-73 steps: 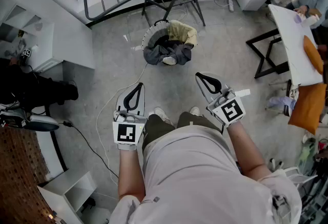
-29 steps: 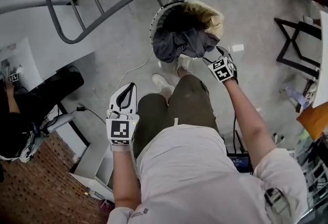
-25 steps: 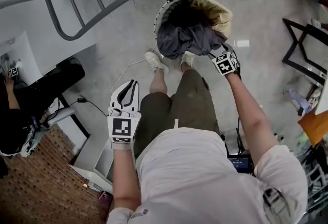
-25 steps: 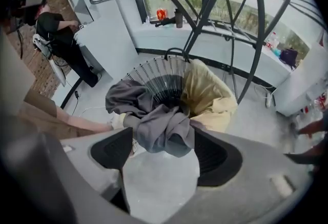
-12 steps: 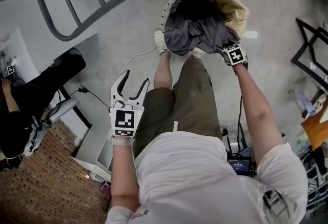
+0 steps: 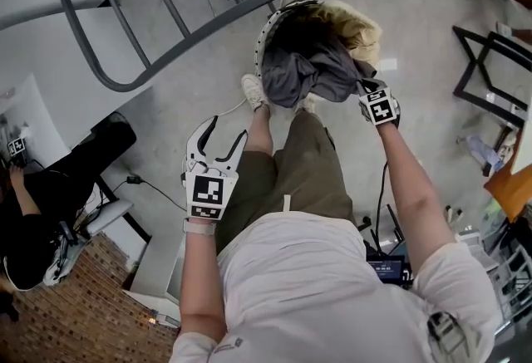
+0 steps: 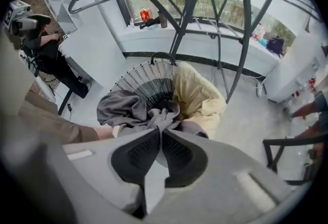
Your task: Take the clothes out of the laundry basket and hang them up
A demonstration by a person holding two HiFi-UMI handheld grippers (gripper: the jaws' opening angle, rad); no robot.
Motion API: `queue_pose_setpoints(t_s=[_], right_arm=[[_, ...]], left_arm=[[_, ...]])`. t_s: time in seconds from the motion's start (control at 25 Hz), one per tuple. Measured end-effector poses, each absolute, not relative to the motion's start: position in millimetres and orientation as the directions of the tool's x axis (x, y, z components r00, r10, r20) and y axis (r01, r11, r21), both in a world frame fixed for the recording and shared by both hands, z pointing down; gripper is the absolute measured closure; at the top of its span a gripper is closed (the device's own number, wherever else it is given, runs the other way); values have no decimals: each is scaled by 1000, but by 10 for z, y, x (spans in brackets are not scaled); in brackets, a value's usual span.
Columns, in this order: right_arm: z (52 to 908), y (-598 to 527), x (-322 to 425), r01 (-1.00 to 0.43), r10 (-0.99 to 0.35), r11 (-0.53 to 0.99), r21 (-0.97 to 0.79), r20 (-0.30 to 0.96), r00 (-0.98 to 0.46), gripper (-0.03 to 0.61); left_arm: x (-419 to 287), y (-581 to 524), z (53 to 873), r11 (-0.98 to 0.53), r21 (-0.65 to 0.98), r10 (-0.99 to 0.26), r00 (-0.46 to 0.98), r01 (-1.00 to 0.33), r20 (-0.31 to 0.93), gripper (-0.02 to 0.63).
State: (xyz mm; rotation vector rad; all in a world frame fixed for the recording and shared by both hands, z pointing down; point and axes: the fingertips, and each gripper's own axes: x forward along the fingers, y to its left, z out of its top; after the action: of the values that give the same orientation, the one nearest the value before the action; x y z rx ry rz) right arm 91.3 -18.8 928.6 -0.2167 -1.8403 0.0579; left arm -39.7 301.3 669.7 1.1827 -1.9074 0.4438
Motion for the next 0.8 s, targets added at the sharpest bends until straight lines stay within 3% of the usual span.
queue_pose_setpoints(t_s=[0.2, 0.48, 0.8], right_arm=[[8647, -110, 875, 91, 119, 991, -94, 933, -340, 555], [7574, -107, 768, -62, -29, 998, -4, 851, -525, 557], [5946, -141, 566, -228, -247, 967, 111, 626, -740, 561]], left_arm=[[-572, 2878, 6573, 396, 123, -629, -171, -910, 759, 362], [-777, 2669, 6393, 229, 117, -706, -82, -966, 704, 362], [-867, 2208, 6187, -11, 97, -780, 69, -995, 622, 362]])
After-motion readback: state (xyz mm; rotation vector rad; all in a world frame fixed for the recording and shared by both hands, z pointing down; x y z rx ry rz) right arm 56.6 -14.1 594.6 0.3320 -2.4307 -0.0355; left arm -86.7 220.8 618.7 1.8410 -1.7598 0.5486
